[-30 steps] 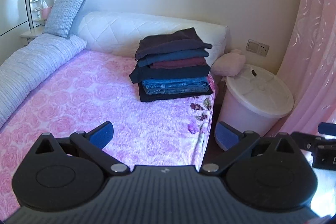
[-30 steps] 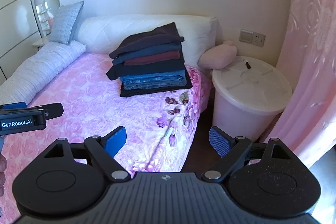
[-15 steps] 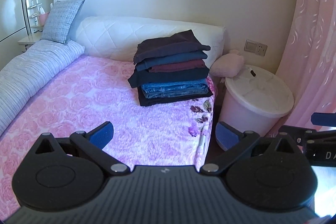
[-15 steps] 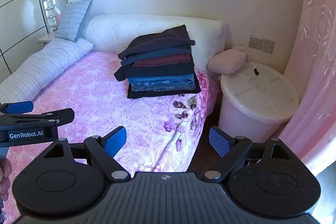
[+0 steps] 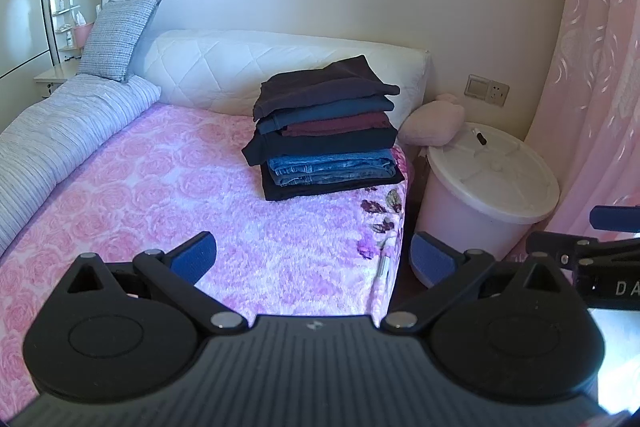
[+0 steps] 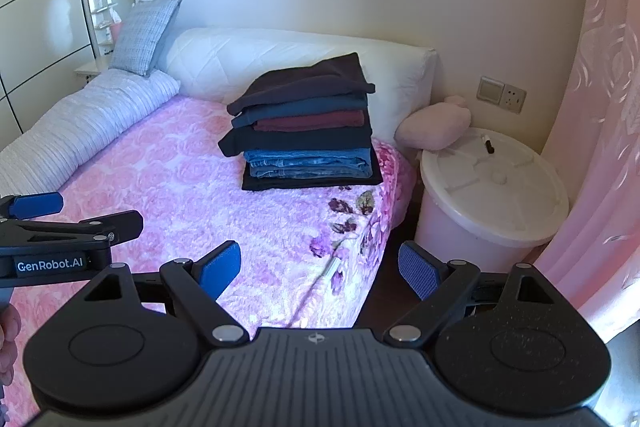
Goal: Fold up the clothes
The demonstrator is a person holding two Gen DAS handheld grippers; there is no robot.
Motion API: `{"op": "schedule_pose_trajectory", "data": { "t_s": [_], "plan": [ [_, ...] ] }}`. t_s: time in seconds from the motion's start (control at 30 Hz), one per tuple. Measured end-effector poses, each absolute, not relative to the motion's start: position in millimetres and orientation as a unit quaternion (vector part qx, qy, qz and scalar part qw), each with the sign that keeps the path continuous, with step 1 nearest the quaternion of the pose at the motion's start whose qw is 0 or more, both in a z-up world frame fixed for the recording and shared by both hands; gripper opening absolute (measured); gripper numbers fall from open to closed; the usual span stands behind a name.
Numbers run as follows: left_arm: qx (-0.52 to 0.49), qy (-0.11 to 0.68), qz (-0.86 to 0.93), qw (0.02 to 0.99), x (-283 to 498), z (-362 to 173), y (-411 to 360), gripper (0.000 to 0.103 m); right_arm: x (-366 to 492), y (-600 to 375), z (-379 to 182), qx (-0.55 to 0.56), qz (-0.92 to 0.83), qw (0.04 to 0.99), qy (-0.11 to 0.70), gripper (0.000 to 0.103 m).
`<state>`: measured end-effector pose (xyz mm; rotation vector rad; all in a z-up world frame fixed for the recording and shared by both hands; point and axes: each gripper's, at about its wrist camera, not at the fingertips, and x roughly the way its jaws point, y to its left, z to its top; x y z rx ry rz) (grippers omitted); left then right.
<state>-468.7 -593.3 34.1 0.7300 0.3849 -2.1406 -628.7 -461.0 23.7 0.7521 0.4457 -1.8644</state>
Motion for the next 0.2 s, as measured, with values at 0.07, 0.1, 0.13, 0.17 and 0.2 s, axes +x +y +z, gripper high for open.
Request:
{"op": "schedule_pose_trajectory", "data": {
  "t_s": [0.07,0.1,0.13,0.17,0.2],
  "plan": [
    [0.287,0.153,-0.852,0.409,-468.4,34.2,-592.4,0.102,-629.4,-460.7,23.1,0.314,-0.776,0.515,0.186,0.088],
    [0.286,0.154,-0.853,0.409,-468.3,34.5,-592.0,0.102,-629.4,-460.5,22.9,0.314,-0.776,0.515,0.186,0.088],
    [0.283,0.154,-0.854,0.408,-468.3,34.8,-591.6,0.102,-629.6,-460.3,22.8,0.313,-0.776,0.515,0.186,0.088],
    [0.281,0.153,-0.855,0.408,-468.5,35.2,-591.1,0.102,-629.8,-460.0,22.7,0.313,-0.776,0.515,0.185,0.088],
    [0.279,0.153,-0.856,0.408,-468.8,35.6,-590.7,0.102,-630.0,-459.7,22.6,0.313,-0.777,0.515,0.185,0.088]
  ]
}}
